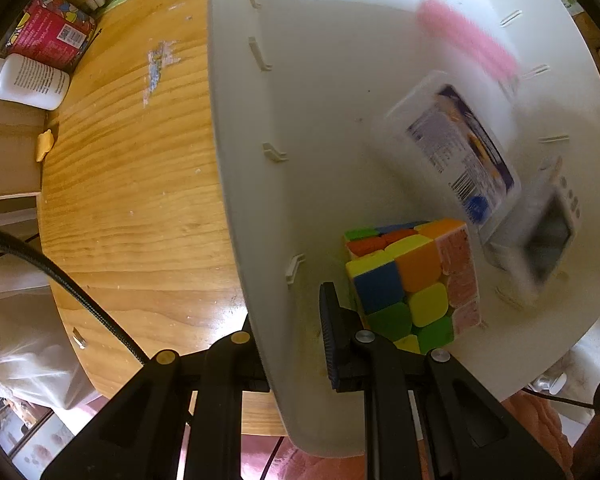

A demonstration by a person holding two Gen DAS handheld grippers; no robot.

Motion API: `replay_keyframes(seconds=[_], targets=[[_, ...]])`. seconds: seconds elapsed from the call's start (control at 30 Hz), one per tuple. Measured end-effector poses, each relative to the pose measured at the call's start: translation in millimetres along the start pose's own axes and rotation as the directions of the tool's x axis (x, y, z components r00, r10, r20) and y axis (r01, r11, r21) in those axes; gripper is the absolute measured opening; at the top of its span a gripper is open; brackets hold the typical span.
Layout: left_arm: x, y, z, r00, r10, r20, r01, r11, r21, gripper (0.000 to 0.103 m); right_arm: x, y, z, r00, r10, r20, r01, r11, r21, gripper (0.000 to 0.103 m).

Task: Organize rigid objects
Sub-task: 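Open the right tool to release the white toy in the tray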

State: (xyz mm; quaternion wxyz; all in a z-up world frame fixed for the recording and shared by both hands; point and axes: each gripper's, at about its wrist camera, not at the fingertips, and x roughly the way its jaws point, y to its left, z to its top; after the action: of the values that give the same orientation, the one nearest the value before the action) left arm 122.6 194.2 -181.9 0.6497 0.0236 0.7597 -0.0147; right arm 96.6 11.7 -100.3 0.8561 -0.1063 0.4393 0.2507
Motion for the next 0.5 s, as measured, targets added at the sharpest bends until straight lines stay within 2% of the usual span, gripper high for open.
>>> replay_keyframes(seconds=[0.23,0.5], targets=[[6,0,9,1.0,0.008,-0.014,-0.008,1.0,-0.013,0.019,-8,-39,-1,0.997,-0.069,0.04,0.066,0.994,0.088,0.094],[13,0,18,0.999,0.022,-0.029,-0.023,0.999,-0.032,0.019,-11,-90,-14,0.993,-0.115,0.033,0.104,0.965,0.239,0.094]])
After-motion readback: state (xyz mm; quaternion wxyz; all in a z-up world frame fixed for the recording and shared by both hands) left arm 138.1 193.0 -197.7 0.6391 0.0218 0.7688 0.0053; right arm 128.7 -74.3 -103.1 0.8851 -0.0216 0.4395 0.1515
